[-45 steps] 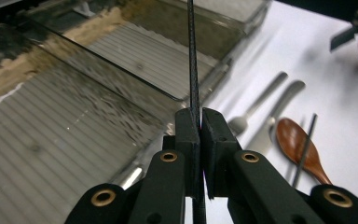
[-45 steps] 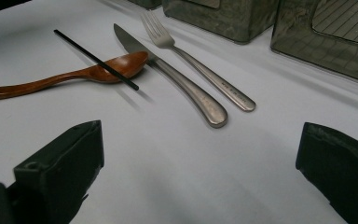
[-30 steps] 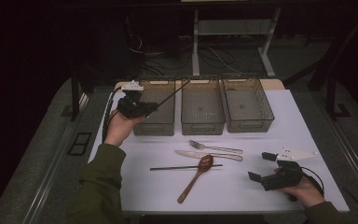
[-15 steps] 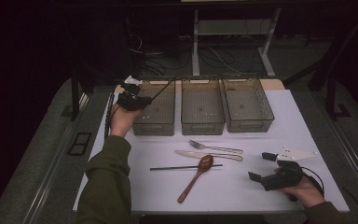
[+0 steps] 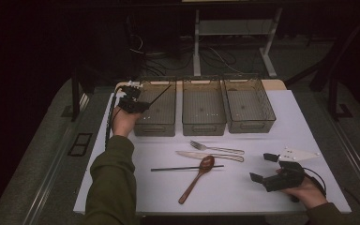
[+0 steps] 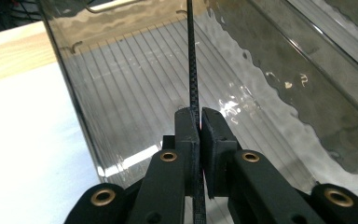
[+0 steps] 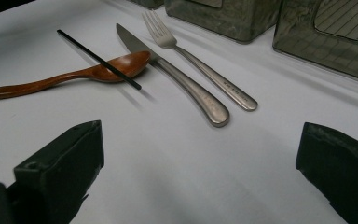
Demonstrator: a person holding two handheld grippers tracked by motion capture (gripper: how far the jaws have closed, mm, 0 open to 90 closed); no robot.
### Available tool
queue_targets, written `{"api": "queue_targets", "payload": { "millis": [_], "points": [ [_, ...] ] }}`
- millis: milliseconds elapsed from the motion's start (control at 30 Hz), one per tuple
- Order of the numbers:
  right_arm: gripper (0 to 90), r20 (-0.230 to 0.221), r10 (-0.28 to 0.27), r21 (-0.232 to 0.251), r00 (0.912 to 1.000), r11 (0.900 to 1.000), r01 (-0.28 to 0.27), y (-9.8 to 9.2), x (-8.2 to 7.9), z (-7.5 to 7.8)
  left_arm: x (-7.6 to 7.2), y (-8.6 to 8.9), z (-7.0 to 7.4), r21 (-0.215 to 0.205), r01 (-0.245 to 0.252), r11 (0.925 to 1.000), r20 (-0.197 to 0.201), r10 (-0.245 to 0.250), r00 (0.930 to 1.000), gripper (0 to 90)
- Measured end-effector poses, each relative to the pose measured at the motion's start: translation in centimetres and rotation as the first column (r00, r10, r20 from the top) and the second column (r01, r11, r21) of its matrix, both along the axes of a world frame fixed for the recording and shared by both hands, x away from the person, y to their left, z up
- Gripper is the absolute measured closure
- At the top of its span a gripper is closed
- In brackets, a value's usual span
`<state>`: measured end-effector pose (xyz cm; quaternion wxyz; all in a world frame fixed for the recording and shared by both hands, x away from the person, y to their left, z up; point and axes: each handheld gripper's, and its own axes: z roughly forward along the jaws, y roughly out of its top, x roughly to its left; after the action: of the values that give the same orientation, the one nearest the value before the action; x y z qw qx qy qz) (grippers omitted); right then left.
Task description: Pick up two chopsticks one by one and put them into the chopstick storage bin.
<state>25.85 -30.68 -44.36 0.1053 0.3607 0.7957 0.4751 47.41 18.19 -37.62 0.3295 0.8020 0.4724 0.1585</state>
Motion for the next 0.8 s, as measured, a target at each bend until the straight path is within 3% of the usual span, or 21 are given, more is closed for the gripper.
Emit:
{"api": "queue_targets", "payload": {
  "millis": [133, 233, 400, 533, 800],
  "points": [
    [0.4, 0.001, 0.0, 0.001, 1.0, 1.0, 0.0, 0.0, 0.0, 0.0, 0.1, -0.2, -0.1, 0.004, 0.005, 1.0, 0.002, -0.005, 1.0, 83.7],
    [0.4, 0.001, 0.002, 0.0, 1.0, 1.0, -0.002, 0.0, 0.0, 0.0, 0.0, -0.3, -0.1, 0.024, 0.009, 0.9997, 0.01, -0.01, 0.9999, 70.5],
    [0.4, 0.0, 0.004, 0.002, 1.0, 1.0, -0.004, 0.0, 0.0, 0.0, -0.2, -0.3, 0.2, -0.001, 0.033, 0.9994, 0.028, -0.033, 0.9991, 58.0],
    [0.4, 0.0, 0.004, 0.003, 1.0, 1.0, -0.004, 0.0, 0.0, 0.0, -0.6, -0.2, 0.6, -0.033, 0.1, 0.9944, 0.026, -0.099, 0.9947, 52.3],
    [0.4, -0.001, 0.002, 0.001, 1.0, 1.0, -0.002, 0.0, 0.0, 0.0, -2.7, 0.0, 1.7, -0.097, 0.192, 0.9766, 0.083, -0.184, 0.9795, 41.3]
  ]
}}
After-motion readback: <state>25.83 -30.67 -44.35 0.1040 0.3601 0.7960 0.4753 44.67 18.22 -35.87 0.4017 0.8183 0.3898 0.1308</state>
